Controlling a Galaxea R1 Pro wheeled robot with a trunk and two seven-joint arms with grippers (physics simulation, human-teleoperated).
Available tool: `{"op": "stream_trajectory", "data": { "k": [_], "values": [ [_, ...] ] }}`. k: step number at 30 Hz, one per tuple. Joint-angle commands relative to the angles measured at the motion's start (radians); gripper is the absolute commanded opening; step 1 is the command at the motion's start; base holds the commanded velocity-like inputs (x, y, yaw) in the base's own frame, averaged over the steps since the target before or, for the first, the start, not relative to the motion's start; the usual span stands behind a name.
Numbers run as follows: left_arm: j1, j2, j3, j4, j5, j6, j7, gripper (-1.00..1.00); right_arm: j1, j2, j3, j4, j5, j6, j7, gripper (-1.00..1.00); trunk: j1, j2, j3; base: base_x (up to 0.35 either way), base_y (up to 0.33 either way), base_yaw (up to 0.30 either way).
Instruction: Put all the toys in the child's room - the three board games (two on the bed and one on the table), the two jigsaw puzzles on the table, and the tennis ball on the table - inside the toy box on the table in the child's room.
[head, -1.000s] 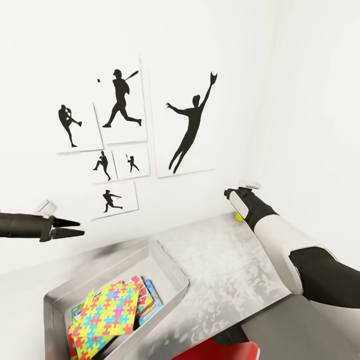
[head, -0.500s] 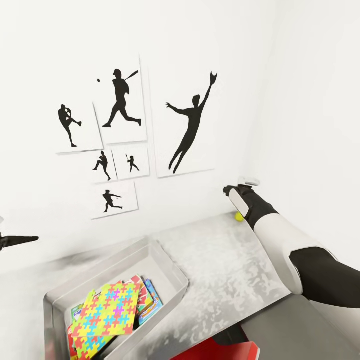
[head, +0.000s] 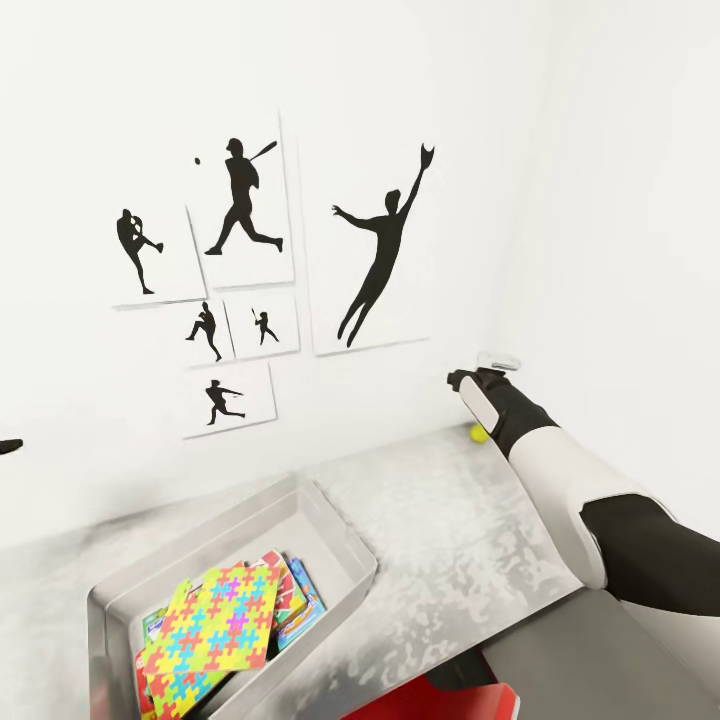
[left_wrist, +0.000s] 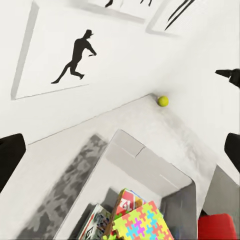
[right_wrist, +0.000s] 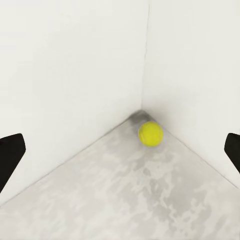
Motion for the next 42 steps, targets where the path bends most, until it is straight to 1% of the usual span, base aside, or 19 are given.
{"op": "stream_trajectory", "data": {
  "k": [1,2,3,4,5,6,7,9,10,12,15,18,30,34,39,40,42],
  "values": [
    [-0.001,0.013,-0.004,-0.018,0.054,0.027,-0.005,1.00,-0.001,-0.001,0.008,-0.001,-0.009,0.004,-0.008,1.00,0.001,-0.002,-0.002,0.000,0.000,0.000],
    [-0.001,0.017,-0.007,-0.031,0.080,0.038,-0.005,1.00,-0.001,-0.001,0.008,-0.001,-0.009,0.004,-0.008,1.00,0.001,-0.002,-0.002,0.000,0.000,0.000],
    [0.000,0.026,-0.013,-0.070,0.130,0.065,-0.005,1.00,-0.001,0.000,0.008,-0.001,-0.009,0.004,-0.008,1.00,0.001,-0.002,-0.002,0.000,0.000,0.000],
    [0.000,0.029,-0.016,-0.094,0.152,0.079,-0.005,1.00,-0.001,0.001,0.008,-0.001,-0.009,0.004,-0.007,1.00,0.001,-0.002,-0.002,0.000,0.000,0.000],
    [0.000,0.034,-0.019,-0.149,0.189,0.105,-0.005,1.00,-0.001,0.002,0.008,-0.001,-0.009,0.004,-0.007,1.00,0.001,-0.002,-0.002,0.000,0.000,0.000],
    [0.000,0.037,-0.019,-0.177,0.206,0.117,-0.005,1.00,-0.001,0.003,0.008,-0.001,-0.009,0.004,-0.007,1.00,0.001,-0.002,-0.002,0.000,0.000,0.000],
    [0.000,0.042,-0.018,-0.235,0.236,0.133,-0.005,1.00,-0.001,0.004,0.008,-0.001,-0.009,0.004,-0.007,1.00,0.001,-0.002,-0.002,0.000,0.000,0.000],
    [0.000,0.045,-0.016,-0.285,0.265,0.144,-0.005,1.00,-0.001,0.005,0.008,-0.001,-0.008,0.004,-0.007,1.00,0.001,-0.002,-0.003,0.000,0.000,0.000],
    [0.000,0.048,-0.015,-0.321,0.295,0.150,-0.005,1.00,-0.002,0.005,0.008,-0.001,-0.008,0.004,-0.007,1.00,0.001,-0.002,-0.003,0.000,0.000,0.000],
    [0.000,0.050,-0.015,-0.349,0.326,0.156,-0.005,1.00,-0.002,0.006,0.008,-0.002,-0.008,0.004,-0.007,1.00,0.001,-0.002,-0.004,0.000,0.000,0.000],
    [0.000,0.051,-0.018,-0.366,0.346,0.156,-0.005,1.00,-0.002,0.003,0.008,-0.006,-0.008,0.004,-0.007,1.00,0.001,-0.002,-0.006,0.000,0.000,0.000],
    [-0.003,0.052,-0.016,-0.373,0.353,0.156,-0.005,1.00,-0.003,0.000,0.008,-0.015,-0.008,0.005,-0.007,1.00,0.001,-0.002,-0.010,0.000,0.000,0.000],
    [-0.017,0.052,-0.013,-0.376,0.357,0.156,-0.005,1.00,-0.002,0.000,0.008,-0.023,-0.009,0.005,-0.007,1.00,0.001,-0.002,-0.029,0.009,-0.009,0.000],
    [-0.034,0.053,-0.015,-0.380,0.354,0.156,-0.005,1.00,-0.003,-0.001,0.008,-0.023,-0.009,0.005,-0.007,1.00,0.001,-0.002,-0.036,0.004,-0.004,0.000],
    [-0.079,0.061,-0.020,-0.383,0.356,0.156,-0.005,1.00,-0.004,0.001,0.008,-0.023,-0.009,0.005,-0.007,1.00,0.001,-0.002,-0.044,0.001,-0.001,0.000],
    [-0.083,0.062,-0.023,-0.383,0.357,0.156,-0.005,1.00,-0.004,0.001,0.008,-0.023,-0.009,0.005,-0.007,1.00,0.001,-0.002,-0.045,0.000,0.000,0.000],
    [-0.093,0.063,-0.041,-0.386,0.358,0.156,-0.005,1.00,-0.003,0.001,0.008,-0.023,-0.009,0.005,-0.007,1.00,0.001,-0.002,-0.049,0.000,0.000,0.000]
  ]
}}
